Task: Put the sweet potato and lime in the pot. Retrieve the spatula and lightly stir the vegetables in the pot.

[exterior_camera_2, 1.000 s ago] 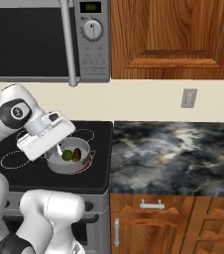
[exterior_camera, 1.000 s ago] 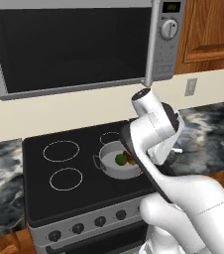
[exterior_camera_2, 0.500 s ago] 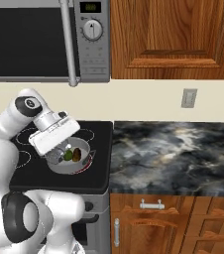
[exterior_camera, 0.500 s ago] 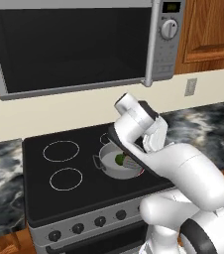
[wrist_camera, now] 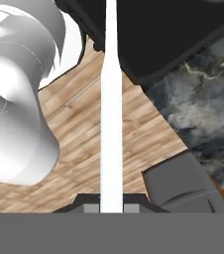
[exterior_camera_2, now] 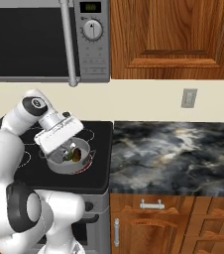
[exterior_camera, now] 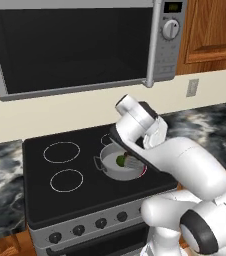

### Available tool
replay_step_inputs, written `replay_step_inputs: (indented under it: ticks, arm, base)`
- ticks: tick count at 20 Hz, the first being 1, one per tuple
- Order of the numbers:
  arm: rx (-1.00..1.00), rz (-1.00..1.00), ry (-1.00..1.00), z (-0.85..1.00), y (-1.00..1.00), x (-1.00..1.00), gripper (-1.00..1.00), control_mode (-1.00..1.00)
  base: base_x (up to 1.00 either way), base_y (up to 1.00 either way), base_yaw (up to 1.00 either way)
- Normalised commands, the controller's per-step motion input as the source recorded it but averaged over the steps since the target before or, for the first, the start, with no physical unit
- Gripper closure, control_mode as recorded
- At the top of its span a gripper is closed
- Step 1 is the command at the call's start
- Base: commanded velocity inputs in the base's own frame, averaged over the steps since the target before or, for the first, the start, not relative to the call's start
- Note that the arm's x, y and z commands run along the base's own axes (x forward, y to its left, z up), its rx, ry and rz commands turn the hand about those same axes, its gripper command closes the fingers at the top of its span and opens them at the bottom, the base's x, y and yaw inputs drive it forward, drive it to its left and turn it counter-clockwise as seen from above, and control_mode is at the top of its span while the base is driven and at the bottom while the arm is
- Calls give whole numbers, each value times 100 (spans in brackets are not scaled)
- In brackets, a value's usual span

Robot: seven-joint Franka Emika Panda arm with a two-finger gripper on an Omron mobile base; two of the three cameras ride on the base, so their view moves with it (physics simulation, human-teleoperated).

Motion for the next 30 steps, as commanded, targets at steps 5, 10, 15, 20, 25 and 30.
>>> replay_step_inputs:
  ticks: [5,10,15,20,25,30]
  arm:
    - [0,0,-1,0,-22,41,100,-100]
    - [0,0,0,0,-36,39,100,-100]
    - [-1,0,0,0,-22,19,100,-100]
    - [-8,-1,0,-5,6,21,100,-100]
    - [-13,-6,0,-14,23,34,100,-100]
    - [-12,-7,0,-1,15,26,100,-100]
  base:
    - [0,0,0]
    - [0,0,0]
    - [0,0,0]
    - [0,0,0]
    - [0,0,0]
    - [0,0,0]
